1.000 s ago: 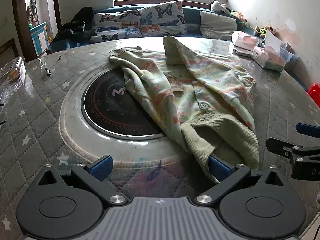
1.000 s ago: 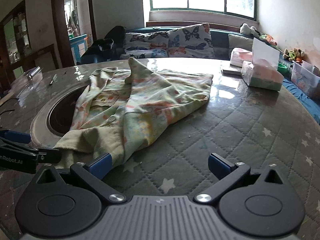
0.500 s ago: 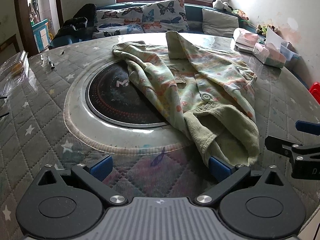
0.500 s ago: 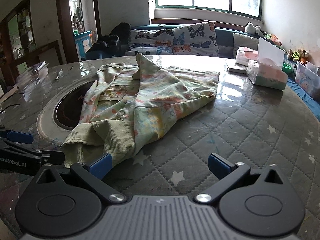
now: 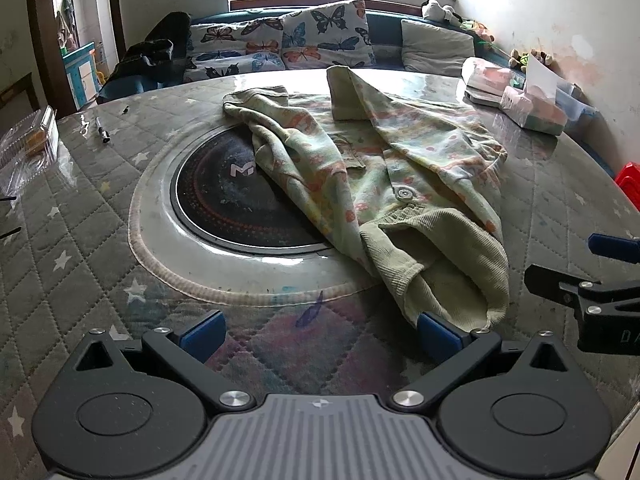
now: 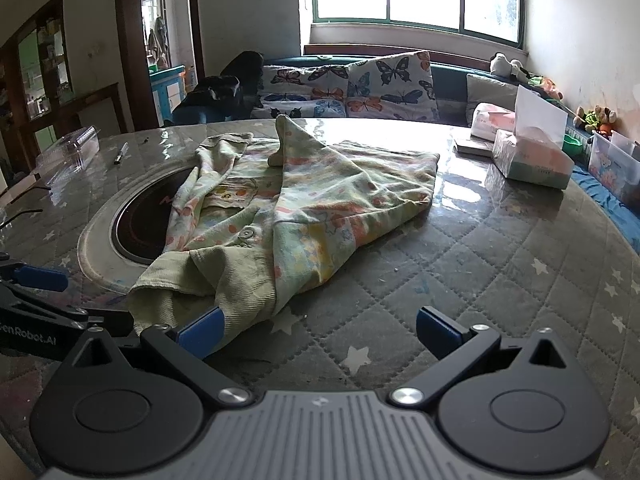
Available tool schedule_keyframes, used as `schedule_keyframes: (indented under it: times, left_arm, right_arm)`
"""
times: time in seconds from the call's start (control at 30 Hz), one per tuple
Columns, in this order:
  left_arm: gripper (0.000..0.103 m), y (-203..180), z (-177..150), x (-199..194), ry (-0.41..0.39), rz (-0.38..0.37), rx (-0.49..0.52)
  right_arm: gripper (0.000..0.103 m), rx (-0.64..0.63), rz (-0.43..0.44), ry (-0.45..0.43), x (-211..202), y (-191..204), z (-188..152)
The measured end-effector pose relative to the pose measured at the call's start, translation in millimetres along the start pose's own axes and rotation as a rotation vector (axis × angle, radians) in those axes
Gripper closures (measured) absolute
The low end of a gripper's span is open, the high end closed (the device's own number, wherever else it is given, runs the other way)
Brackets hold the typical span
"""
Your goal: Fold clothes
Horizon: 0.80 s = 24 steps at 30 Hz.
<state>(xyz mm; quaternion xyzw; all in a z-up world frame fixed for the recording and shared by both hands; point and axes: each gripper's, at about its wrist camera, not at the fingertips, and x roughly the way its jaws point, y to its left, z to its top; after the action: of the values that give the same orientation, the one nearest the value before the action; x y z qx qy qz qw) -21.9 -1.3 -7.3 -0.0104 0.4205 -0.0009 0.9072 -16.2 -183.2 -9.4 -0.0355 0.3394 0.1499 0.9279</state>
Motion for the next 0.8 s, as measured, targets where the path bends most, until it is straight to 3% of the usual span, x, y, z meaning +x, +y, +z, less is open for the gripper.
schedule_keyframes:
  times: [0.8]
  left_arm:
    - [0.000, 4, 6, -6, -0.013, -0.007, 0.017]
  right_arm:
    - [0.000, -0.030, -0.020, -0.033, -5, 10, 12]
